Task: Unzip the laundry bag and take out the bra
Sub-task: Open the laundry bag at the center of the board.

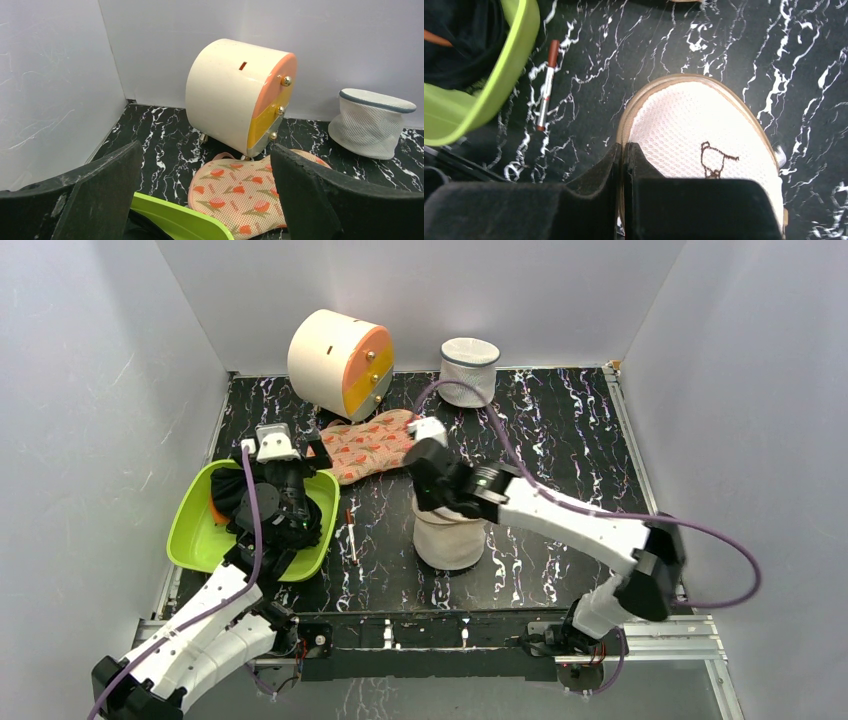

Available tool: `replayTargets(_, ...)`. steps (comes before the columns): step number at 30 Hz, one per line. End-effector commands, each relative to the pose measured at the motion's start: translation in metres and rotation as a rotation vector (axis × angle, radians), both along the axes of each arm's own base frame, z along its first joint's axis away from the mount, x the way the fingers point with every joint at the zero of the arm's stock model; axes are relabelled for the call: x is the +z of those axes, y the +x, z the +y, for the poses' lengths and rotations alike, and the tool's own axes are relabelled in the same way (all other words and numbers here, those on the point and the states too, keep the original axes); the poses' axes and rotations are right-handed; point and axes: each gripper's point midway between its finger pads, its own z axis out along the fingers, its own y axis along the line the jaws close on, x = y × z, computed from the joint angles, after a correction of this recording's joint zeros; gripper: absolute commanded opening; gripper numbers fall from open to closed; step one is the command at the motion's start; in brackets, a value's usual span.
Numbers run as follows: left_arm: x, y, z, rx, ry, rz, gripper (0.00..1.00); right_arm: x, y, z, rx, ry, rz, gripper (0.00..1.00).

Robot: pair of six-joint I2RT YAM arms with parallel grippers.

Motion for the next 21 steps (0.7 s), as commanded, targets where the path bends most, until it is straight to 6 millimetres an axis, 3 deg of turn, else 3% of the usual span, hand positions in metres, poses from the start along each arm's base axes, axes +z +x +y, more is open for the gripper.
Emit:
replayTargets(1,0.016,0.004,-0.011,-0.058,-0.031,-0.031,0.98,0.064,0.021,-0.006,-0.131,0.491,-0.090,0.00)
replayTargets(4,0.010,0.010,-0.026,-0.120,-0.013,0.007,0.98,0.090,0.021,-0.026,-0.167,0.759,-0.148,0.00)
replayTargets(8,0.000,0.018,-0.049,-0.216,0.015,0.049,0.98,0.095,0.021,-0.065,-0.343,0.910,-0.219,0.00)
replayTargets(11,-0.006,0.022,-0.073,-0.327,0.026,0.080,0.98,0.077,0.024,-0.094,-0.535,0.932,-0.204,0.00)
replayTargets(15,-0.012,0.023,-0.097,-0.442,0.031,0.115,0.98,0.035,0.021,-0.132,-0.835,0.913,-0.132,0.00)
replayTargets(21,-0.021,0.024,-0.111,-0.504,0.033,0.141,0.98,-0.008,0.002,-0.165,-1.002,0.820,-0.080,0.00)
